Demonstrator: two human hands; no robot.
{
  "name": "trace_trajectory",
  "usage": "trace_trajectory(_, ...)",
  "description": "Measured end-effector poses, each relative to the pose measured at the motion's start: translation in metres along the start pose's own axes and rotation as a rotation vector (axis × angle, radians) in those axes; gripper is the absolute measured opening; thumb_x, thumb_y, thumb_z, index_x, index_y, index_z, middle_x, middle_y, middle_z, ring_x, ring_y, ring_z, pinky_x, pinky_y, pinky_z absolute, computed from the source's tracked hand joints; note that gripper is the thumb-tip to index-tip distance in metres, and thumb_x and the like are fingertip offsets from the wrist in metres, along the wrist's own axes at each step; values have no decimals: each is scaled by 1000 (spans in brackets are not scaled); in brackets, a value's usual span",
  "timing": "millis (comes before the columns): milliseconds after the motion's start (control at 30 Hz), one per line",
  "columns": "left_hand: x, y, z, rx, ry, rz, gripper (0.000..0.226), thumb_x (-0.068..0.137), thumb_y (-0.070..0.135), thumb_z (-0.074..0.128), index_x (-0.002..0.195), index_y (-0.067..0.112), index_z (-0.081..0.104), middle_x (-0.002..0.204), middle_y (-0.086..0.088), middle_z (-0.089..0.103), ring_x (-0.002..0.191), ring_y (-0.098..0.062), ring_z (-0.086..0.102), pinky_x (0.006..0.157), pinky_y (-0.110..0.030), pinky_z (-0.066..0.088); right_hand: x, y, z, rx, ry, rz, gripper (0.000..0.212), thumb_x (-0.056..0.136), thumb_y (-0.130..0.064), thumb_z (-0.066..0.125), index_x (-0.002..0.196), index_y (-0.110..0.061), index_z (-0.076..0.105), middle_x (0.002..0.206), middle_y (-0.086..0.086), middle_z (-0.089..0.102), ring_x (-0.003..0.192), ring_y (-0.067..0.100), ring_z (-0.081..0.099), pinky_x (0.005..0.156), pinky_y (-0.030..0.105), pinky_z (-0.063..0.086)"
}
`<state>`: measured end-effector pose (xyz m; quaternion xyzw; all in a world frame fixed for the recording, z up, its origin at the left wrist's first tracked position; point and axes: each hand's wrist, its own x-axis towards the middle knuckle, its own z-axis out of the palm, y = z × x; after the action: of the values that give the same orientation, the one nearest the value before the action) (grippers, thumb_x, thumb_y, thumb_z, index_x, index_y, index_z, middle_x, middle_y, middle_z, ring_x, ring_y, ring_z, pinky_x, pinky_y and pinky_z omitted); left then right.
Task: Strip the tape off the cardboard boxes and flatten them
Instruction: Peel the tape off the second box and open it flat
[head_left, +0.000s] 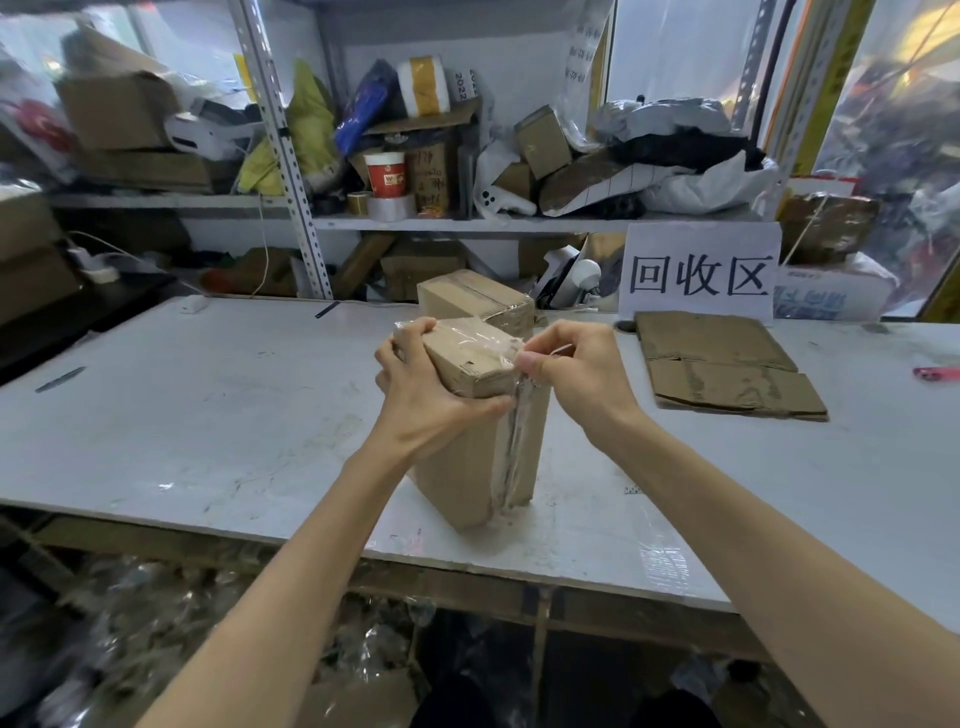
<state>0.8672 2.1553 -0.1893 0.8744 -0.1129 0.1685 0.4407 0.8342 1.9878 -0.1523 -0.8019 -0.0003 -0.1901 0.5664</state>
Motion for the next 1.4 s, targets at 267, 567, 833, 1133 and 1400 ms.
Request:
trace_trajectory(267, 1, 5, 3, -23, 62, -90, 107, 41, 55, 77, 134, 29, 31, 125, -1, 24, 126, -28, 35, 102, -32, 39, -1, -10, 8, -356, 11, -97, 21, 88, -7, 58, 68, -4, 62, 74, 5, 62, 73, 16, 54, 65, 27, 39)
trace_trajectory(567, 9, 11, 3, -29, 1, -123, 109, 42, 54, 79, 135, 29, 29, 120, -1, 22, 122, -27, 35, 96, -29, 38, 1, -9, 2, -337, -48, 25, 32, 92, -15, 53, 69, 6, 62, 63, 13, 58, 65, 25, 51, 56, 32, 40)
trace_trajectory(833, 15, 19, 3, 85, -180, -130, 131, 43, 57, 84, 146, 41, 5, 133, -3, 14, 128, -31, 19, 107, -44, 31, 4, 1, -12, -178, 22, 66, 8, 80, -13, 73, 78, -8, 66, 81, 8, 69, 84, 26, 67, 80, 43, 56)
trace_trajectory(1133, 2, 15, 9, 68, -39, -124, 121, 33, 57, 76, 137, 44, 17, 117, 3, 15, 111, -24, 22, 101, -43, 39, 2, 1, -14, 3, -114, 184, 8, 89, 2, 57, 84, 9, 58, 65, 12, 56, 51, 12, 59, 45, 19, 50)
trace_trajectory(1400, 3, 21, 21, 62, 21, -66, 114, 30, 68, 76, 124, 39, 19, 112, 4, 14, 105, -20, 21, 90, -36, 37, -5, 5, -26, -39, -12, 53, 16, 78, -7, 69, 91, -4, 60, 68, 1, 63, 60, 13, 63, 62, 32, 57)
